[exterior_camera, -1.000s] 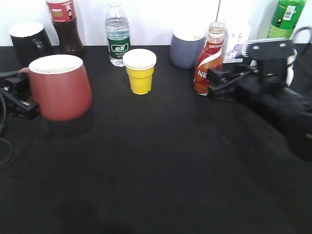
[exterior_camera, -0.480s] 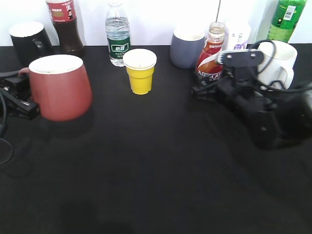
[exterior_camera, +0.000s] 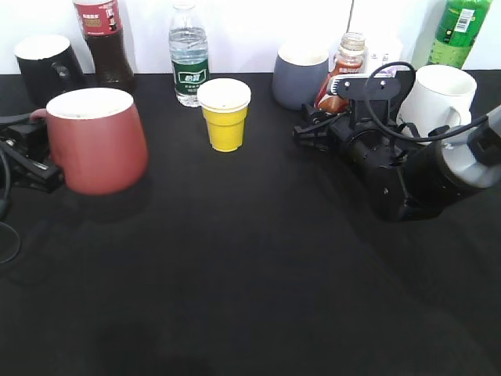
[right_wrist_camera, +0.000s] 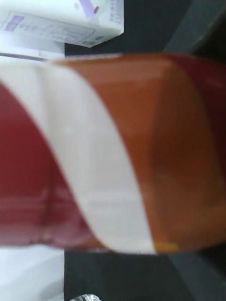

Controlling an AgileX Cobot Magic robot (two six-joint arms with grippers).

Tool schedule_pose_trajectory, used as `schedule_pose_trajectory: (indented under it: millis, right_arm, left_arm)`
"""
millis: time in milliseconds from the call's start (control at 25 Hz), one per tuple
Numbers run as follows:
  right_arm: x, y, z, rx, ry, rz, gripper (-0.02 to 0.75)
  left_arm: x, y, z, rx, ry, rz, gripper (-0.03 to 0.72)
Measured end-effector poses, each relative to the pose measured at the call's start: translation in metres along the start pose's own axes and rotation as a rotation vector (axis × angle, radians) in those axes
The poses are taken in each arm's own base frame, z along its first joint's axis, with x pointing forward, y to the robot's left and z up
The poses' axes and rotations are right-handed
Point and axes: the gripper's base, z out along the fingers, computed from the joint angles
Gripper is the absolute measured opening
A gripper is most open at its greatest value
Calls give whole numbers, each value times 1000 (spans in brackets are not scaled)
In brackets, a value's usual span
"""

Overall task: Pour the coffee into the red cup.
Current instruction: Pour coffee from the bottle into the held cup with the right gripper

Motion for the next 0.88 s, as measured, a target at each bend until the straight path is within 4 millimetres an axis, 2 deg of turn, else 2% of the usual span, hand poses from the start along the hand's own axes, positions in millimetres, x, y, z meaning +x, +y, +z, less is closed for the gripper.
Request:
schedule_pose_trajectory:
  millis: [80,160,320,440,600,680,880]
  right_arm:
    - [0,0,-3,-7,5,-44,529]
    - [-9,-2,-19,-18,10,-62,528]
    - [-53,6,-58,-148,-48,-123,528]
    - [-74,32,-73,-309,-44,-203,529]
    - [-91,99,-80,-508,-39,-293,529]
    - [-102,123,-78,-564,-74,-400,529]
    - [-86,127,-72,-592,-64,-703,529]
  left_arm:
    - [0,-2,0,20,1,9,43]
    - [0,-5,0,50,3,22,43]
    - [0,-9,0,87,4,36,43]
    - [1,-13,0,132,7,56,43]
    - [1,-16,-1,166,9,71,43]
    - [1,-16,-1,167,9,71,43]
    - [1,-16,-1,171,9,74,43]
